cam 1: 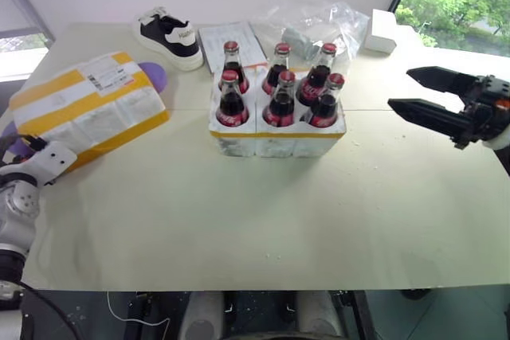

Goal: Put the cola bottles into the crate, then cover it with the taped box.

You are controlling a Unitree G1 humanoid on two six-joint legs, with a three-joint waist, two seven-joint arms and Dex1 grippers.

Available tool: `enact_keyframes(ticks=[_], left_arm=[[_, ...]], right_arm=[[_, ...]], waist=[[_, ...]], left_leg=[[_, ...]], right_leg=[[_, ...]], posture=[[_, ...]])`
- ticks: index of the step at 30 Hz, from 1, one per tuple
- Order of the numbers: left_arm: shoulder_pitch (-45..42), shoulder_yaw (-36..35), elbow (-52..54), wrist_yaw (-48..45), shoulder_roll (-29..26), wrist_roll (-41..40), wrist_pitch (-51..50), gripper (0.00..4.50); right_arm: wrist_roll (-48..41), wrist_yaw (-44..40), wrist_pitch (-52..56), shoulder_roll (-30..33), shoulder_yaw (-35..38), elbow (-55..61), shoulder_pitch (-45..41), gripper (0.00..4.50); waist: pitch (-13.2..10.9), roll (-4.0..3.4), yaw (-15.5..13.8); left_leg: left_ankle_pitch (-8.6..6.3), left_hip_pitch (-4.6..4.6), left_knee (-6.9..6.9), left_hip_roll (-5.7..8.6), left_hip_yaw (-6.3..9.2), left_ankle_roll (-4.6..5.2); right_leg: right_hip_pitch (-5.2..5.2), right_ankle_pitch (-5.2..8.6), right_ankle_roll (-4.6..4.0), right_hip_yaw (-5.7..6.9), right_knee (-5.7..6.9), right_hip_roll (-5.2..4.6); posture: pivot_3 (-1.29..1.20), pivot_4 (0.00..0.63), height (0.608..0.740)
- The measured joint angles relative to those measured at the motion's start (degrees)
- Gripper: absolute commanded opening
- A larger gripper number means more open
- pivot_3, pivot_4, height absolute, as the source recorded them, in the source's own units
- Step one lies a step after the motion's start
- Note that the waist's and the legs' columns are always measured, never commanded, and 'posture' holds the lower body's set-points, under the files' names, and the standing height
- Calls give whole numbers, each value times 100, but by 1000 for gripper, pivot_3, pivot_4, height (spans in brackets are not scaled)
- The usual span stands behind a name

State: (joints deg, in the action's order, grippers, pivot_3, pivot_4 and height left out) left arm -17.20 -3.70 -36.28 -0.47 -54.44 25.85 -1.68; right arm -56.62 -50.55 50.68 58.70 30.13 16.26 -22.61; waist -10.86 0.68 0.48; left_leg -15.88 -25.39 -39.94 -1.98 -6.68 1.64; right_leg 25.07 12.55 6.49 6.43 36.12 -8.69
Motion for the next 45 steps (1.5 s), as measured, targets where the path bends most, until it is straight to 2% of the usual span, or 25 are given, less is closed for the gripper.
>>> enact_keyframes(ticks=[3,4,6,11,21,27,30,34,40,45], left_arm=[[-237,142,-329,44,-1,46,149,4470],[-293,173,-402,56,-4,54,187,4228],[-377,250,-540,58,-14,70,275,3559],[-514,262,-646,145,-123,68,390,1062],[-540,261,-600,60,-290,-31,451,1062],[-588,6,113,-272,-717,-292,627,1062],[-1004,-136,509,-511,-915,-439,662,1062],[-1978,-153,942,-1013,-994,-587,686,1062],[-3267,197,1739,-1902,-479,-762,458,1062],[-3549,760,2472,-2488,227,-734,210,1062]], right_arm=[[-2,-3,0,0,12,73,37,4500],[-4,-2,1,0,13,91,46,4500],[-50,11,4,-1,22,127,49,4500],[-93,60,8,0,53,148,111,4500],[-94,-52,7,59,53,147,161,4500],[80,-355,-87,304,48,146,300,4500],[118,-481,-99,333,51,141,339,4500],[115,-578,-93,375,75,145,393,4500],[28,-544,-35,374,100,295,445,4500],[-176,-385,171,360,204,406,590,4500]], waist=[[0,0,5],[0,0,5],[0,0,3],[0,1,-2],[0,1,7],[-1,5,-9],[-1,5,-28],[-1,6,-75],[-1,6,-139],[-1,8,-125]], left_leg=[[0,0,0,1,-1,0],[0,0,0,1,-1,0],[0,0,0,1,0,0],[1,1,0,0,0,-1],[1,1,-1,0,0,-1],[1,-2,-3,-6,2,-1],[1,-2,-4,-4,4,-2],[9,-1,-8,7,-10,-14],[18,1,-14,12,-19,-25],[18,2,-17,14,-19,-25]], right_leg=[[0,0,0,0,0,0],[0,0,0,0,0,0],[0,0,0,0,0,0],[-1,0,0,0,0,-1],[-1,0,0,0,1,-1],[-1,0,0,0,-1,-3],[-3,0,0,0,0,-1],[-6,0,1,0,0,2],[-18,2,3,0,-1,5],[-21,2,5,0,-1,7]], posture=[[0,150,740],[0,150,740],[0,150,740],[0,150,740],[0,150,740],[0,150,740],[0,150,740],[0,150,740],[0,150,740],[0,150,740]])
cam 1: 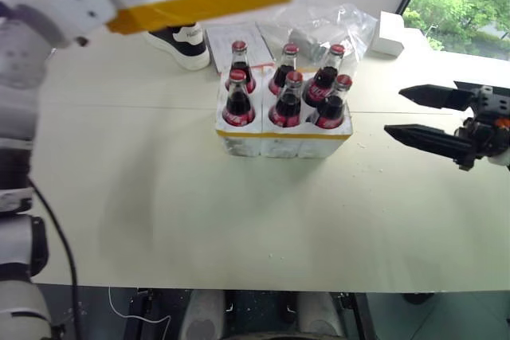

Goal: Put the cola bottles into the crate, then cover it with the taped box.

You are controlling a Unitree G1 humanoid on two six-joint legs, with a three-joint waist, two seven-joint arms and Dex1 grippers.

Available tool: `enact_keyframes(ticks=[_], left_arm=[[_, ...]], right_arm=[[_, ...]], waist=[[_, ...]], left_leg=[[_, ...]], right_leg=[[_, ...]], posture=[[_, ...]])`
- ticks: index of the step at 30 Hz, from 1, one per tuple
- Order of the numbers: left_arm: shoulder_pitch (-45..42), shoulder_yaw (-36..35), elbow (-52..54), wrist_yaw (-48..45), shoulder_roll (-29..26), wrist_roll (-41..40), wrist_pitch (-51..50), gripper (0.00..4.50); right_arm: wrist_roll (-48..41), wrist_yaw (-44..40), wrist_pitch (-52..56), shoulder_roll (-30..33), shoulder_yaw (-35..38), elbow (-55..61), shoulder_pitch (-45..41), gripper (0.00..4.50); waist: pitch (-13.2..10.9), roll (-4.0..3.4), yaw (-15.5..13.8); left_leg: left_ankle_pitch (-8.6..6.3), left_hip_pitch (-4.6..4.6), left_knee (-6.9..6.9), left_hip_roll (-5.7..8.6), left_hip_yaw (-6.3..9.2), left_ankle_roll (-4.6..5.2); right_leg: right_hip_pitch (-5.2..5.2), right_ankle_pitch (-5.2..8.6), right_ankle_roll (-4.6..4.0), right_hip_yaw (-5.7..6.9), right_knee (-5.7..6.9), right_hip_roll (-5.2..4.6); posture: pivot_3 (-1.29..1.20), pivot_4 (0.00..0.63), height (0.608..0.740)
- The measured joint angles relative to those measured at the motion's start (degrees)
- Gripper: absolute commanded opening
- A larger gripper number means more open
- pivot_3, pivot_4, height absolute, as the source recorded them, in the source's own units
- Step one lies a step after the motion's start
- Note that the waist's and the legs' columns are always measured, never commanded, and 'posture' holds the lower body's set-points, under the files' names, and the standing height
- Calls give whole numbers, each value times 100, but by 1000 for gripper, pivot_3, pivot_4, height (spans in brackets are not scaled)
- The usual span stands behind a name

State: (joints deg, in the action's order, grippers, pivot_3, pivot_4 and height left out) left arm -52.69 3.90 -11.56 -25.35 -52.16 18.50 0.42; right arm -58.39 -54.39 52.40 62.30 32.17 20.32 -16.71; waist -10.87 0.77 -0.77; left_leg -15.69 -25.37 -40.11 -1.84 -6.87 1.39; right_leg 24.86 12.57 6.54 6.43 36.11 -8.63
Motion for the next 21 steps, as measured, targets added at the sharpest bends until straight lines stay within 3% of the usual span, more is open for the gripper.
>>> enact_keyframes(ticks=[9,21], left_arm=[[-80,505,813,-513,501,419,-358,1062],[-115,1110,1644,-1367,755,1331,-899,1062]], right_arm=[[-40,280,-24,-101,174,278,267,4500],[-139,560,-103,-413,245,441,350,4500]], waist=[[-1,1,-5],[-2,3,-5]], left_leg=[[3,2,0,-1,4,-4],[3,2,-2,0,13,-3]], right_leg=[[-1,1,2,-1,-1,2],[-6,2,2,0,-2,4]], posture=[[0,150,740],[0,150,740]])
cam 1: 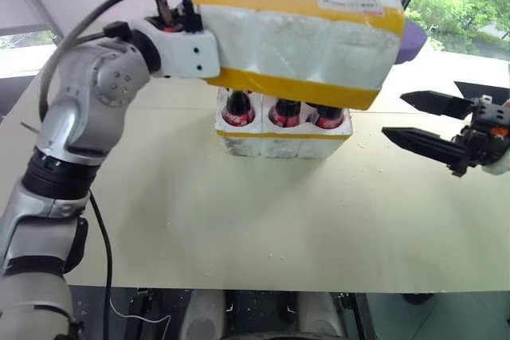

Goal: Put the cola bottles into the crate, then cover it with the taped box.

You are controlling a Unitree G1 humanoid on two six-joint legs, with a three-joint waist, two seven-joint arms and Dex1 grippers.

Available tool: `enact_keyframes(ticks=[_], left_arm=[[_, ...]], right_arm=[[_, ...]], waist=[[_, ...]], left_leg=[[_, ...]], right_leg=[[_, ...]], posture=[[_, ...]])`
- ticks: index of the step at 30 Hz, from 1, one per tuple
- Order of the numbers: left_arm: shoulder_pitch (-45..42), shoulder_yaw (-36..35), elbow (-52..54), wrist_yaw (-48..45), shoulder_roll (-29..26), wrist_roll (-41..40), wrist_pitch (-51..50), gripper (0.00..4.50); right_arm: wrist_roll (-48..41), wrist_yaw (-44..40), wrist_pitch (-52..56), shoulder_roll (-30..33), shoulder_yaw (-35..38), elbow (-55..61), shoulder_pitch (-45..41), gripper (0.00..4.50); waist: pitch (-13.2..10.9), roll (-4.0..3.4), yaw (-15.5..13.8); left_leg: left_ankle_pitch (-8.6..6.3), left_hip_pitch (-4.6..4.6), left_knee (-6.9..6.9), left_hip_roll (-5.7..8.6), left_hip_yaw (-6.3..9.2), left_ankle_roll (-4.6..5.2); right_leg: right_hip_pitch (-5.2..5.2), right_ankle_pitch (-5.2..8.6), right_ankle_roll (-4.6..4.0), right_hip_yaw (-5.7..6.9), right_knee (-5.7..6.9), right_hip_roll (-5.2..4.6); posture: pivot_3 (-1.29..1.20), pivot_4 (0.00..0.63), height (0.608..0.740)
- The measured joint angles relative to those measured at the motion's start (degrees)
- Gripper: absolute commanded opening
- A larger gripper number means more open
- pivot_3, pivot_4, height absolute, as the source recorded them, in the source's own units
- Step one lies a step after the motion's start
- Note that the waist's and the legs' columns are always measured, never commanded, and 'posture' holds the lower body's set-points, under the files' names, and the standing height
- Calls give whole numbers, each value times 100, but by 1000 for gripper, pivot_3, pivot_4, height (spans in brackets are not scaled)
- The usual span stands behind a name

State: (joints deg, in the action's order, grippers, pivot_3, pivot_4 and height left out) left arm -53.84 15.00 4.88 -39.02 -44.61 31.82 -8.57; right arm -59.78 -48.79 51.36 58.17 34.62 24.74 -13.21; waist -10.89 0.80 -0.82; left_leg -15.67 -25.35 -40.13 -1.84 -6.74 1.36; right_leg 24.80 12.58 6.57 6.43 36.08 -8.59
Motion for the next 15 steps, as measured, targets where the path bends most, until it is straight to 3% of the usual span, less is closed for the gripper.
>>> enact_keyframes(ticks=[15], left_arm=[[-265,22,346,-717,7,521,-68,1062]], right_arm=[[12,69,-311,-211,-72,28,137,4500]], waist=[[0,0,0]], left_leg=[[0,0,-1,0,17,1]], right_leg=[[-1,0,1,1,1,1]], posture=[[0,150,740]])
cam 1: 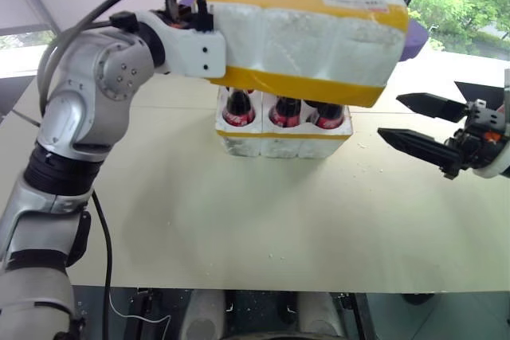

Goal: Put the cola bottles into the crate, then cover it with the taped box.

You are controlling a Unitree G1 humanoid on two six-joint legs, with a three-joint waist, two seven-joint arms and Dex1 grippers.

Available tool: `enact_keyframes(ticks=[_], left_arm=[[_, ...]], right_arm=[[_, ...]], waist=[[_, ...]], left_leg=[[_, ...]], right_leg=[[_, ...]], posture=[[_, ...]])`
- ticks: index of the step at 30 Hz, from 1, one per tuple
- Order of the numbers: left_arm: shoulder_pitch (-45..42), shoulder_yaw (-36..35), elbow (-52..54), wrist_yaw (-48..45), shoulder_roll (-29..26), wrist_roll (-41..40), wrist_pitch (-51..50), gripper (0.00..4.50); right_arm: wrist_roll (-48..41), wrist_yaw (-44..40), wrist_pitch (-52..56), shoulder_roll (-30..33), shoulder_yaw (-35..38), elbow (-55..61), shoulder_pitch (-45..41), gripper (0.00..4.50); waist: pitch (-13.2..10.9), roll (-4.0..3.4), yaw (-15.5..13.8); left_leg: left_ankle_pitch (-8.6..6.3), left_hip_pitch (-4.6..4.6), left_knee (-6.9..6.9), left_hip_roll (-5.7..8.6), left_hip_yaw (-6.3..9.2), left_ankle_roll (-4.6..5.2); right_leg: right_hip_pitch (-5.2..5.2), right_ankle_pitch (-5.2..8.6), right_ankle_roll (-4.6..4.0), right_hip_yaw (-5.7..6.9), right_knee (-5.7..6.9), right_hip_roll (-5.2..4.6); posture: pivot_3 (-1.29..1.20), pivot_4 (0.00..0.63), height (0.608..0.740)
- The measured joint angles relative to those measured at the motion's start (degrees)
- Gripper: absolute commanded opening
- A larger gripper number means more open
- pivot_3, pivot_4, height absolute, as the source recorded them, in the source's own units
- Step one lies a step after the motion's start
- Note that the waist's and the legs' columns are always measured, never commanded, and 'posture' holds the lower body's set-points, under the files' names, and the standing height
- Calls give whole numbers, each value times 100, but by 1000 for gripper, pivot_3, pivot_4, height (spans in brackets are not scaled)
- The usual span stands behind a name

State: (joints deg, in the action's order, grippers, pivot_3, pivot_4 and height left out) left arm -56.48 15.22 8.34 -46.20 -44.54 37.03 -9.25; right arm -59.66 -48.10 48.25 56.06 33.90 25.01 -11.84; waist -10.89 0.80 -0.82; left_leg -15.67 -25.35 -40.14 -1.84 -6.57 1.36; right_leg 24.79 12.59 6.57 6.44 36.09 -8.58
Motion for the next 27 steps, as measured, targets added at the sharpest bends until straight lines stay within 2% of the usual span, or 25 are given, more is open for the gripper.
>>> enact_keyframes(ticks=[11,19,26,27], left_arm=[[59,-14,109,-100,75,89,-119,1062],[-126,45,-633,67,178,262,18,1062],[-136,99,-377,-65,260,247,98,1062],[-80,98,-269,-131,265,233,76,1356]], right_arm=[[37,-6,-138,-3,-162,-64,-34,4500],[39,34,-199,-78,-179,-63,-51,4500],[37,62,-200,-107,-179,-60,-19,4500],[34,66,-200,-107,-179,-60,-19,4500]], waist=[[0,0,-3],[0,0,0],[0,0,2],[0,0,1]], left_leg=[[0,1,-2,1,5,0],[0,1,-2,1,7,1],[0,1,-2,1,7,0],[0,1,-2,1,7,0]], right_leg=[[-4,0,0,0,0,0],[-4,0,0,2,0,0],[-4,0,0,2,0,0],[-4,0,0,2,0,0]], posture=[[0,150,740],[0,150,740],[0,150,740],[0,150,740]])
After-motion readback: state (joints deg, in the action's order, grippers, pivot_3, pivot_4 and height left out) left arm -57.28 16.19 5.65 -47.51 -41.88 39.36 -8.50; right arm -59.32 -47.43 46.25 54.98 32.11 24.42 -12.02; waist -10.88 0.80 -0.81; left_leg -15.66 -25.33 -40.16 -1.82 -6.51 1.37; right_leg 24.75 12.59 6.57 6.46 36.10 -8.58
